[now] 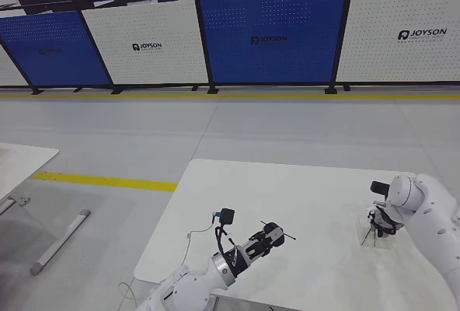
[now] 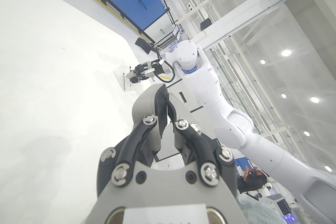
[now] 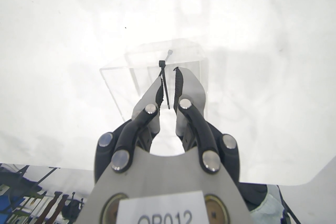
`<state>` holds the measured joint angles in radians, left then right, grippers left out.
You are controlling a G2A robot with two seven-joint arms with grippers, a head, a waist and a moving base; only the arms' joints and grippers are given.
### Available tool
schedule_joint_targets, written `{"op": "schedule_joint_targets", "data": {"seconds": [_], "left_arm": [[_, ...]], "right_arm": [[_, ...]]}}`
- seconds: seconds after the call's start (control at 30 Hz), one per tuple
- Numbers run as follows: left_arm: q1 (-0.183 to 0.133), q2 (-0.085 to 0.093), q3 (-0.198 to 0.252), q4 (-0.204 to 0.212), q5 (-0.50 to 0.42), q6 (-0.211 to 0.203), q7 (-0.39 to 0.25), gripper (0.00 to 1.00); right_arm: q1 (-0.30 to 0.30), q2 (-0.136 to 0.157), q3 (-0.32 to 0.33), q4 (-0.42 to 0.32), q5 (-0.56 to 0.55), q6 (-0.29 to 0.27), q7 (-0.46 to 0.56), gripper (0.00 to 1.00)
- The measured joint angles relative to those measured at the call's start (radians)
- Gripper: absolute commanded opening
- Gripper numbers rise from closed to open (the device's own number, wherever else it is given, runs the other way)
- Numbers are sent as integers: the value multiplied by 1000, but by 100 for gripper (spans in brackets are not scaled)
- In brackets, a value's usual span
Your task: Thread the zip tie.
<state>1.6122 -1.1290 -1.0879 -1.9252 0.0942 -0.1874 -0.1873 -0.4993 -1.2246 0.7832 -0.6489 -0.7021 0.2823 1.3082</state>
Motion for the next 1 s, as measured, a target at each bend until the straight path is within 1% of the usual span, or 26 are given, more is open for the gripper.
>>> {"op": "schedule_joint_targets", "data": {"seconds": [0.03,0.3,0.5,0.73,0.9,1.0], "left_arm": [[0,0,0,0,0,0,0,0],[0,0,0,0,0,0,0,0],[0,0,0,0,0,0,0,0],[0,0,0,0,0,0,0,0],[0,0,0,0,0,0,0,0],[0,0,0,0,0,0,0,0]], "right_arm": [[4,-4,-3,9,1,-2,-2,0],[29,-29,-20,67,0,-14,-21,0],[24,-35,-25,65,-15,-24,-40,0],[6,-29,-16,27,-39,-15,-39,0],[-13,-12,18,-3,-28,-58,-49,0],[-28,1,39,-29,-35,-59,-48,0]]}}
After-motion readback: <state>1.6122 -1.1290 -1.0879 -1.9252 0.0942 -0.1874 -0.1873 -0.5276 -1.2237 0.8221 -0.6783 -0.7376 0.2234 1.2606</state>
